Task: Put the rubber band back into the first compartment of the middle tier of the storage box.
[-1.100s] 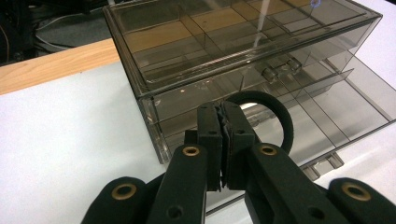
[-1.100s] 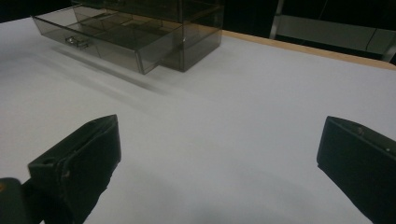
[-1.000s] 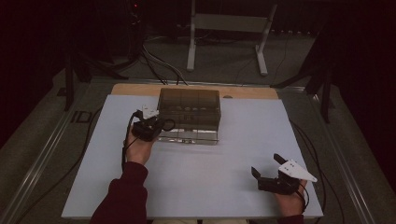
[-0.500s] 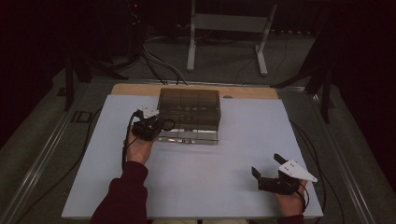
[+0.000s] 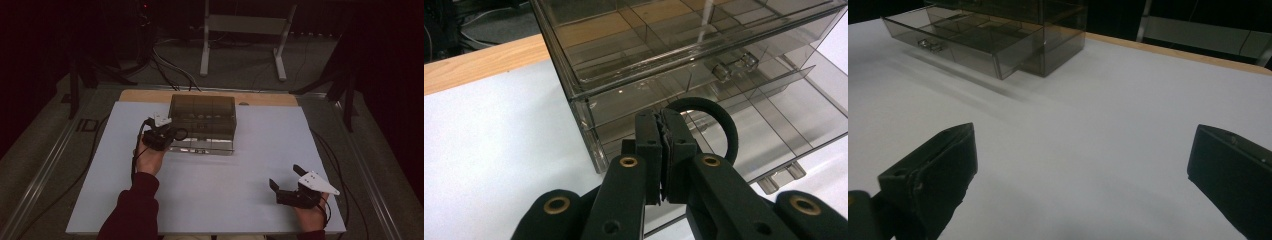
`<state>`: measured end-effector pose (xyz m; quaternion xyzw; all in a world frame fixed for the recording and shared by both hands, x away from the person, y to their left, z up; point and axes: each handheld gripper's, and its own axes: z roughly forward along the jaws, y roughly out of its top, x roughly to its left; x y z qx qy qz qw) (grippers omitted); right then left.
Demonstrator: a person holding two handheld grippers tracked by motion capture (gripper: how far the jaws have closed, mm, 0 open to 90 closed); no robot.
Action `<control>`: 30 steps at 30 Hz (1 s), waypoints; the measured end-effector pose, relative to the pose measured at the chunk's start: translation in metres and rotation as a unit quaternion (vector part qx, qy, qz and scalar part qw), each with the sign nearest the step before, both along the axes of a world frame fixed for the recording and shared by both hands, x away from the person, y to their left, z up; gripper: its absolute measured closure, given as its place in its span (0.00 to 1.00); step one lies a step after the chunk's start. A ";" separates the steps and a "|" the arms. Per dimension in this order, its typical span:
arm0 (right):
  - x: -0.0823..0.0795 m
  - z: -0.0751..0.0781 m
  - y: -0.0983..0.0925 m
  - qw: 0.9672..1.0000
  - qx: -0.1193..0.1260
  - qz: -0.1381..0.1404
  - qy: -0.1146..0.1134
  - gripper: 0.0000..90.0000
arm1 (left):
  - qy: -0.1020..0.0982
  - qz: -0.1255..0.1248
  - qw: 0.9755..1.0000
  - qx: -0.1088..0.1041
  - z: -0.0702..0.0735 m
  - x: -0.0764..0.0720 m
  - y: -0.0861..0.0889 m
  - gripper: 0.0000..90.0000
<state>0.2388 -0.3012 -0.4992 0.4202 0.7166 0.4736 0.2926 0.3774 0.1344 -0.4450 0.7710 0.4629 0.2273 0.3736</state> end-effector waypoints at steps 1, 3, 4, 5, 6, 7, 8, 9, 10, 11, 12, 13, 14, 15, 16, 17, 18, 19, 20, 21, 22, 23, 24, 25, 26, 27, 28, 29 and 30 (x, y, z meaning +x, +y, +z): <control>0.000 0.000 0.000 1.000 0.000 0.000 0.000 0.00 | 0.001 0.000 1.000 0.001 0.000 0.000 0.000 0.99; 0.000 0.000 0.000 1.000 0.000 0.000 0.000 0.00 | 0.002 0.000 1.000 0.002 -0.001 0.001 0.000 0.99; 0.000 0.000 0.000 1.000 0.000 0.000 0.000 0.00 | 0.003 0.000 1.000 0.003 -0.001 0.001 0.000 0.99; 0.000 0.000 0.000 1.000 0.000 0.000 0.000 0.00 | 0.004 0.000 1.000 0.004 -0.001 0.001 0.000 0.99; 0.000 0.000 0.000 1.000 0.000 0.000 0.000 0.00 | 0.006 0.000 1.000 0.007 -0.002 0.002 -0.001 0.99; 0.000 0.000 0.000 1.000 0.000 0.000 0.000 0.00 | 0.006 0.000 1.000 0.007 -0.002 0.002 -0.001 0.99; 0.000 0.000 0.000 1.000 0.000 0.000 0.000 0.00 | 0.009 -0.001 1.000 0.010 -0.004 0.003 -0.001 0.99; 0.000 0.000 0.000 1.000 0.000 0.000 0.000 0.00 | 0.010 -0.001 1.000 0.013 -0.004 0.003 -0.001 0.99; 0.000 0.000 0.000 1.000 0.000 0.000 0.000 0.00 | 0.012 -0.001 1.000 0.013 -0.005 0.004 -0.001 0.99; 0.000 0.000 0.000 1.000 0.000 0.000 0.000 0.00 | 0.012 0.000 1.000 0.015 -0.006 0.004 -0.001 0.99; 0.000 0.000 0.000 1.000 0.000 0.000 0.000 0.00 | 0.012 0.000 1.000 0.015 -0.006 0.004 -0.001 0.99; 0.000 0.000 0.000 1.000 0.000 0.000 0.000 0.00 | 0.013 0.000 1.000 0.015 -0.006 0.005 -0.001 0.99; 0.000 0.000 0.000 1.000 0.000 0.000 0.000 0.00 | 0.013 0.000 1.000 0.015 -0.006 0.005 -0.001 0.99; 0.000 0.000 0.000 1.000 0.000 0.000 0.000 0.00 | 0.015 0.000 1.000 0.015 -0.007 0.006 -0.001 0.99; 0.000 0.000 0.000 1.000 0.000 0.000 0.000 0.00 | 0.015 0.000 1.000 0.016 -0.008 0.006 -0.002 0.99; 0.000 0.000 0.000 1.000 0.000 0.000 0.000 0.00 | 0.015 0.000 1.000 0.016 -0.008 0.006 -0.002 0.99; 0.000 0.000 0.000 1.000 0.000 0.000 0.000 0.00 | 0.017 -0.001 1.000 0.018 -0.009 0.007 -0.003 0.99; 0.000 0.000 0.000 1.000 0.000 0.000 0.000 0.00 | 0.017 -0.001 1.000 0.018 -0.009 0.007 -0.003 0.99; 0.000 0.000 0.000 1.000 0.000 0.000 0.000 0.00 | 0.018 -0.001 1.000 0.018 -0.010 0.007 -0.003 0.99; 0.000 0.000 0.000 1.000 0.000 0.000 0.000 0.00 | 0.018 -0.001 1.000 0.018 -0.010 0.007 -0.003 0.99; 0.000 0.000 0.000 1.000 0.000 0.000 0.000 0.00 | 0.019 0.000 1.000 0.018 -0.011 0.008 -0.004 0.99; 0.000 0.000 0.000 1.000 0.000 0.000 0.000 0.00 | 0.019 0.000 1.000 0.018 -0.011 0.008 -0.004 0.99; 0.000 0.000 0.000 1.000 0.000 0.000 0.000 0.00 | 0.020 -0.001 1.000 0.019 -0.011 0.008 -0.004 0.99; 0.000 0.000 0.000 1.000 0.000 0.000 0.000 0.00 | 0.021 -0.001 1.000 0.020 -0.012 0.009 -0.005 0.99; 0.000 0.000 0.000 1.000 0.000 0.000 0.000 0.00 | 0.021 -0.001 1.000 0.021 -0.012 0.009 -0.005 0.99; 0.000 0.000 0.000 1.000 0.000 0.000 0.000 0.00 | 0.021 -0.001 1.000 0.021 -0.012 0.009 -0.005 0.99; 0.000 0.000 0.000 1.000 0.000 0.000 0.000 0.00 | 0.021 -0.001 1.000 0.022 -0.013 0.009 -0.005 0.99; 0.000 0.000 0.000 1.000 0.000 0.000 0.000 0.00 | 0.022 -0.001 1.000 0.022 -0.013 0.010 -0.005 0.99; 0.000 0.000 0.000 1.000 0.001 0.001 0.000 0.00 | 0.022 -0.002 0.999 0.022 -0.013 0.010 -0.005 0.99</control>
